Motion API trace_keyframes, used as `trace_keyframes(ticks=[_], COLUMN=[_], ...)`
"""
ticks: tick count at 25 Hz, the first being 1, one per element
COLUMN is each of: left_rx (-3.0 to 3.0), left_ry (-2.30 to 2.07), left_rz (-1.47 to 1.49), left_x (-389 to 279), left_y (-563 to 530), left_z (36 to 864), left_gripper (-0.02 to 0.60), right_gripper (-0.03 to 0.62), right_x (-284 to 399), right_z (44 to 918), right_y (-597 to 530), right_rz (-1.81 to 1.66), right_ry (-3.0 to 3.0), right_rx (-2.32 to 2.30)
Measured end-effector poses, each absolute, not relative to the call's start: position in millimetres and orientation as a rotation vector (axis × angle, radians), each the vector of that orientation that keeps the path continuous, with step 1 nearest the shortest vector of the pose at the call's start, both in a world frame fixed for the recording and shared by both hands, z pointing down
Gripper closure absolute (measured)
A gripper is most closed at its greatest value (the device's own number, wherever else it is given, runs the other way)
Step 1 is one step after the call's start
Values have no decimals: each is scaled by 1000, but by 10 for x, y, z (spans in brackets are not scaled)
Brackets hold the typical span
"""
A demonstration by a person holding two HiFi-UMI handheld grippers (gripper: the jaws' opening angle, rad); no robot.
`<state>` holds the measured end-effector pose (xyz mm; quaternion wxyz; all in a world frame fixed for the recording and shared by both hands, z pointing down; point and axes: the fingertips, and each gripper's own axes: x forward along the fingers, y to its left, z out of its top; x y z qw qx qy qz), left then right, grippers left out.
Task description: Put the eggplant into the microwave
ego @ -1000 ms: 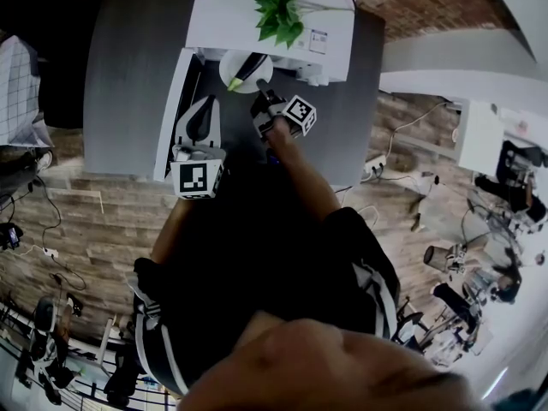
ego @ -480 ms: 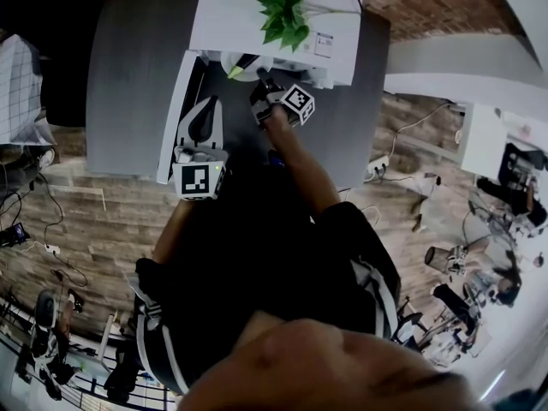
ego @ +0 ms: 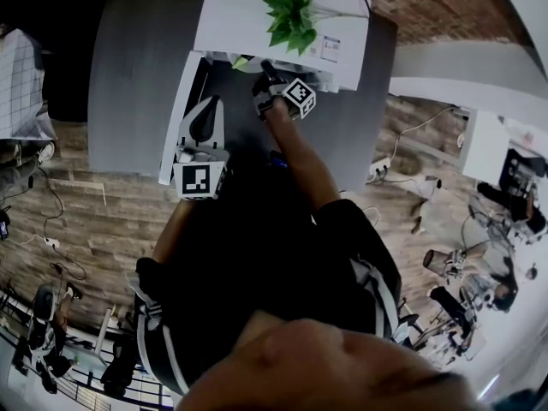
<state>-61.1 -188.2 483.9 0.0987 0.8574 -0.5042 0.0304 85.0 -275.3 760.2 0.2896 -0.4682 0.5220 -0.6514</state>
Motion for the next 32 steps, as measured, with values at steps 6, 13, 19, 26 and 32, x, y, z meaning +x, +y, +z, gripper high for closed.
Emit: trace_keyframes(ticks=[6,13,19,26,32], left_rx=[2523,2519,2498,2495,2498], left_ry=[-1492,-1482,-1485,-1487,-1486], left_rz=[101,118,113,112,111], left_x=[-619,-596,-602,-606,-608], left_y=[-1931,-1969,-1993,-2019,-2038], left_z=[4899,4954,4977,4992,4999], left_gripper=[546,546,546,546,546], right_gripper=[557,557,557,557,556], right_x=[907,932,970,962,950], right_z=[7723,7813,7927,7875,7897], right_y=[-2888,-3034,-3141,-3188,-3220], right_rz=[-1729,-1718,-1704,-1702,-1677], right_ry=[1357,1335,1328,1318,1353], right_rx=[-1273,-1274,-1269,-1293,-1305])
